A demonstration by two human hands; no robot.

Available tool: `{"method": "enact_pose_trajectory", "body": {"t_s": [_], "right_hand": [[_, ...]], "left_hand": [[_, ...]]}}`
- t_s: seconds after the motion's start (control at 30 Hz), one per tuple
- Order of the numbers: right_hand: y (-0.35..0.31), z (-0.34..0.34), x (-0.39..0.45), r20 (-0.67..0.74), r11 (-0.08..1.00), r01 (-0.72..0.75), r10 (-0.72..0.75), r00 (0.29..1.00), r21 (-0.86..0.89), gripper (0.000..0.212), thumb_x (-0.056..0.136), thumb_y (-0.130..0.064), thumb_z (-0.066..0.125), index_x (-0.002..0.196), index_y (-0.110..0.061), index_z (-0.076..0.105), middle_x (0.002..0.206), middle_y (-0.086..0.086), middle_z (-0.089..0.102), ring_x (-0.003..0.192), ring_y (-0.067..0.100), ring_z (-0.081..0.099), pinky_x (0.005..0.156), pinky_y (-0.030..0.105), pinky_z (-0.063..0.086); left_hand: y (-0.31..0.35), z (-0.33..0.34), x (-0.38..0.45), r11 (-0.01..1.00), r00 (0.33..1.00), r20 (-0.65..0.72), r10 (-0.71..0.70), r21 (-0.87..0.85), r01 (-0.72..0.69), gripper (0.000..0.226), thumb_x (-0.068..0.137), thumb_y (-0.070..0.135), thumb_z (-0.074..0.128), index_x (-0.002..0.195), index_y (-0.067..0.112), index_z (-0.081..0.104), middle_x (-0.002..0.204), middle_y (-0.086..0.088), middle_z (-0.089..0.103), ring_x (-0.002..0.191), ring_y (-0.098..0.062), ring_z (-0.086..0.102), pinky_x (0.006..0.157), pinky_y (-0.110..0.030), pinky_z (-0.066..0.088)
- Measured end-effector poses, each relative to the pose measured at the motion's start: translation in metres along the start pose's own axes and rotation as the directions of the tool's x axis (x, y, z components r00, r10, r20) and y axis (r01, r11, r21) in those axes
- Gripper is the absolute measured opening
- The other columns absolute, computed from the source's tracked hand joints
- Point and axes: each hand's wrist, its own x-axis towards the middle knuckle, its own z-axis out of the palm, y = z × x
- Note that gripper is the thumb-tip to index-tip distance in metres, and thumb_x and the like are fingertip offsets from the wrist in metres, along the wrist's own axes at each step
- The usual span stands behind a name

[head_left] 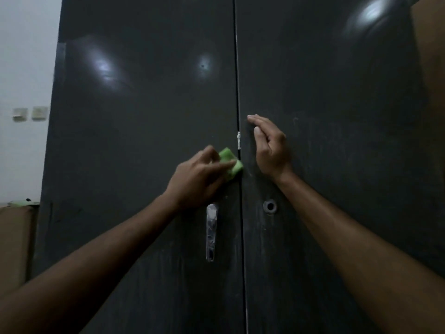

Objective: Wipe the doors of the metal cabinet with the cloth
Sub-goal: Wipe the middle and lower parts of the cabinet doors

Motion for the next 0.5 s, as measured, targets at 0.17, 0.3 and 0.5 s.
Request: {"method": "enact_pose_trajectory", "body": {"t_s": [0.17, 0.3, 0.5], "right_hand": [[-0.003, 0.001, -0.003, 0.053, 0.999, -0.045, 0.046, 0.998, -0.016, 0.038, 0.093, -0.009, 0.043, 0.121, 0.002, 0.066, 0.129, 0.017, 0.064, 0.131, 0.025, 0.053, 0.110, 0.022, 0.038], [-0.006, 0.000, -0.013, 0.125, 0.996, 0.008, 0.003, 0.992, -0.084, 0.034, 0.095, -0.002, 0.044, 0.120, 0.003, 0.066, 0.128, 0.017, 0.064, 0.136, 0.029, 0.047, 0.112, 0.025, 0.034], [-0.009, 0.005, -0.024, 0.140, 0.988, 0.062, -0.042, 0.989, -0.144, 0.031, 0.098, 0.003, 0.045, 0.123, 0.006, 0.063, 0.135, 0.019, 0.059, 0.141, 0.032, 0.040, 0.118, 0.032, 0.031]], "left_hand": [[-0.033, -0.020, -0.035, 0.996, 0.997, -0.045, -0.064, 0.062, 0.066, 0.037, 0.100, 0.034, 0.057, 0.136, 0.028, 0.062, 0.115, -0.011, 0.053, 0.085, -0.020, 0.057, 0.061, -0.036, 0.053], [-0.030, -0.010, -0.057, 0.944, 0.915, -0.233, -0.329, -0.070, 0.322, 0.035, 0.101, 0.029, 0.058, 0.134, 0.025, 0.064, 0.104, 0.003, 0.049, 0.074, -0.008, 0.052, 0.061, -0.020, 0.044], [-0.010, 0.004, -0.037, 0.923, 0.894, -0.239, -0.380, -0.038, 0.383, 0.039, 0.099, 0.034, 0.059, 0.139, 0.028, 0.058, 0.107, 0.003, 0.048, 0.075, -0.010, 0.052, 0.057, -0.024, 0.042]]}}
